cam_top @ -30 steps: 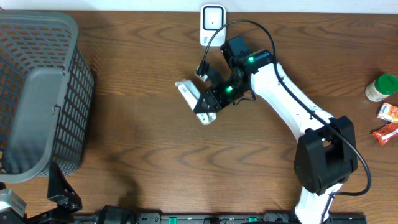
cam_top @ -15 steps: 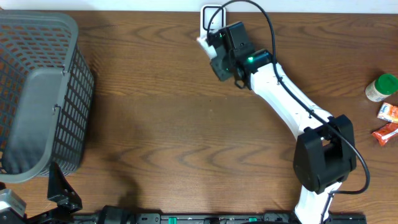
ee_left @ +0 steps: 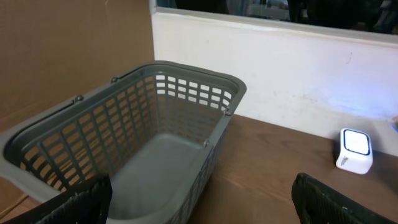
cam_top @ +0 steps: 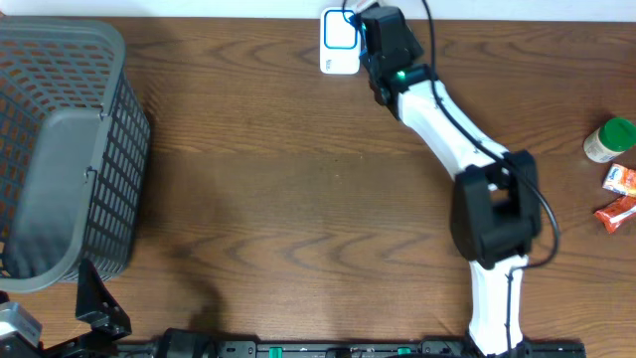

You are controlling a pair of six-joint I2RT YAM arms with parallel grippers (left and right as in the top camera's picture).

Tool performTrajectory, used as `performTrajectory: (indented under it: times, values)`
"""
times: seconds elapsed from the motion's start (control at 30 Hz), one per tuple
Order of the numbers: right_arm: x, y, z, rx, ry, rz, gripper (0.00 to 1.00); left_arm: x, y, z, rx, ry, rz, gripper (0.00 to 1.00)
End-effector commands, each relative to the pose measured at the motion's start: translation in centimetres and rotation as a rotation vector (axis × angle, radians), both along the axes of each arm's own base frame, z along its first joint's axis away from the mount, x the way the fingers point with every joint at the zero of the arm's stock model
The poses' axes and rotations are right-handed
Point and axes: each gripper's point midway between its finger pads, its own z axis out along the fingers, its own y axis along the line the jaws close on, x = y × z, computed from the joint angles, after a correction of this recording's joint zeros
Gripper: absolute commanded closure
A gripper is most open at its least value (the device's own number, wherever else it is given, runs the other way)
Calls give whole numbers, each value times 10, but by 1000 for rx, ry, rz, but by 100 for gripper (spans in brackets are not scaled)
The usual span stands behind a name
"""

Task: Scan the item barcode
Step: 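Hold the medicine box barcode in front of the scanner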

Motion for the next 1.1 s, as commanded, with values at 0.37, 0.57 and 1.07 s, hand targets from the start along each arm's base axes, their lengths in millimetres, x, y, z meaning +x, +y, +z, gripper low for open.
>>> performTrajectory:
  times: [0.37,0.57,1.07]
  values:
    - [53,7,-53,-499,-21,-50,79,0,1,0,-7,-4,11,7]
    - [48,26,-54,-503,-24,-20,79,0,1,0,-7,-4,11,7]
    - [-17,-20,32,-293,92,-194,81,0,1,1,-7,-4,11,7]
